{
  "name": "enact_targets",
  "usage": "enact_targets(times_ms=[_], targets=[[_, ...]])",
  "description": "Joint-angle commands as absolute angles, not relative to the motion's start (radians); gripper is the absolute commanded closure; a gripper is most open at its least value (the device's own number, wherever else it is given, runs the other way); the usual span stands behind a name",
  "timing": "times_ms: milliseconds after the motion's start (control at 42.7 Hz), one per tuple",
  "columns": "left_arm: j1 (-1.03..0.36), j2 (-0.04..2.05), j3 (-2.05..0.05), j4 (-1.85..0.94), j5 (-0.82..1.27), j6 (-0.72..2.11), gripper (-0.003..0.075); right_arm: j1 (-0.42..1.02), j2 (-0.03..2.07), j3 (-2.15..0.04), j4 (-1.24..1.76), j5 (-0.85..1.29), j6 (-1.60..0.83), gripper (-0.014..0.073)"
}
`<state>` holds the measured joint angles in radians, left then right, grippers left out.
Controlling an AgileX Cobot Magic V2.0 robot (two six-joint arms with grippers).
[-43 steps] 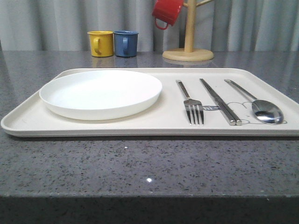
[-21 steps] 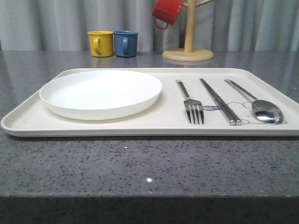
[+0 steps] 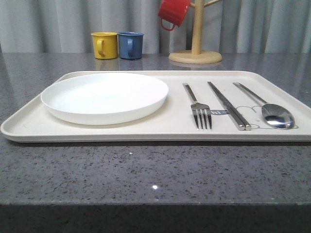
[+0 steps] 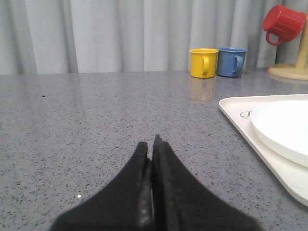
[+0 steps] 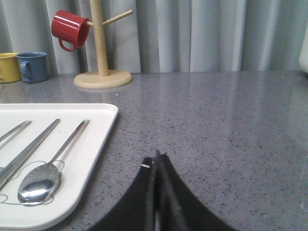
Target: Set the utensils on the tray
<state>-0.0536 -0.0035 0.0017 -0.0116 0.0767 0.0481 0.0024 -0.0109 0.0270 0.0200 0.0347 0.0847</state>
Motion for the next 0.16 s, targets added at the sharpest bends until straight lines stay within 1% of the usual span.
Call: enact_targets(times_ms=[0,141], targets=[[-0.061,-0.023,0.022,-0.021,-0.007,0.040,0.0740,-0.003,-0.027,0.028,0.009,-0.040,0.089,0.0661],[-0.061,-0.023,0.022,-0.021,-0.007,0.040,0.0740,-0.003,-0.027,0.028,0.009,-0.040,0.089,0.0661]])
